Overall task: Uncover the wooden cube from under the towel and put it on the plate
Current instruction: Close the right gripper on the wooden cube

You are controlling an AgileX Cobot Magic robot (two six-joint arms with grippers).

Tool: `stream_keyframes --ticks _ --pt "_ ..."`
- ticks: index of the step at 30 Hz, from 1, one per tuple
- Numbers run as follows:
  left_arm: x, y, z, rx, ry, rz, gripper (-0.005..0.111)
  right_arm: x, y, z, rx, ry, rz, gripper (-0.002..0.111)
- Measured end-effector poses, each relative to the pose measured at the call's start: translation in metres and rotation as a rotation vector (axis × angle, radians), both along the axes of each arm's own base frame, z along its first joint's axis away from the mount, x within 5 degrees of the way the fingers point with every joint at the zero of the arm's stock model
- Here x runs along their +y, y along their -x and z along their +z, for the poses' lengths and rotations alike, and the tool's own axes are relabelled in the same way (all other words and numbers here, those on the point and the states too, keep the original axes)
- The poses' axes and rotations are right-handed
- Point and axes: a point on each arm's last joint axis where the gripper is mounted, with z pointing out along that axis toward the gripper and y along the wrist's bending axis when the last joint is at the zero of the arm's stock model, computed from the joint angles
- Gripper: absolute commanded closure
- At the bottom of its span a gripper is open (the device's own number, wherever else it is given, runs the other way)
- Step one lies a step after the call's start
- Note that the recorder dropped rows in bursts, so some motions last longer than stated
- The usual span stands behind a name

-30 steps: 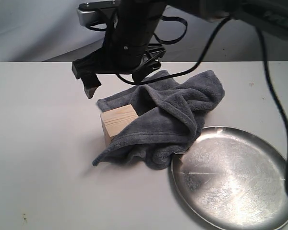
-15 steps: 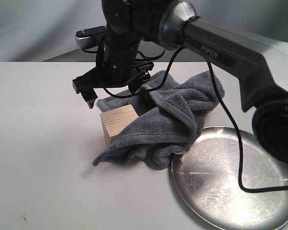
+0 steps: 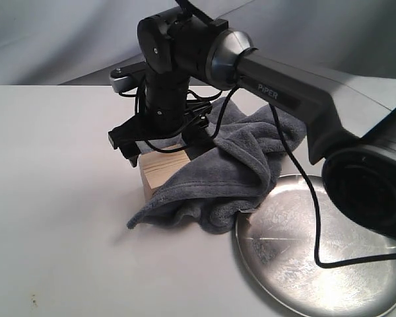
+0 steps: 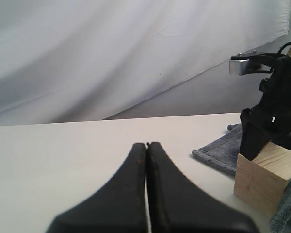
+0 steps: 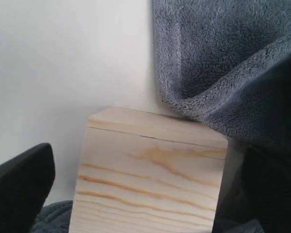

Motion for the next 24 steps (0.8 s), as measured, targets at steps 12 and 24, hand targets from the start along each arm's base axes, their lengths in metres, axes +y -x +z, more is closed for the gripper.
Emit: stream_keyframes --ticks 12,24 --pt "0.0 0.0 0.0 0.0 0.0 0.0 0.107 0.0 -0.002 -0.008 -0.007 0.025 0.0 0.013" --pt "0.0 0.0 0.0 0.0 0.0 0.0 0.107 0.004 -0.005 -0.051 0.054 0.078 0.0 0.013"
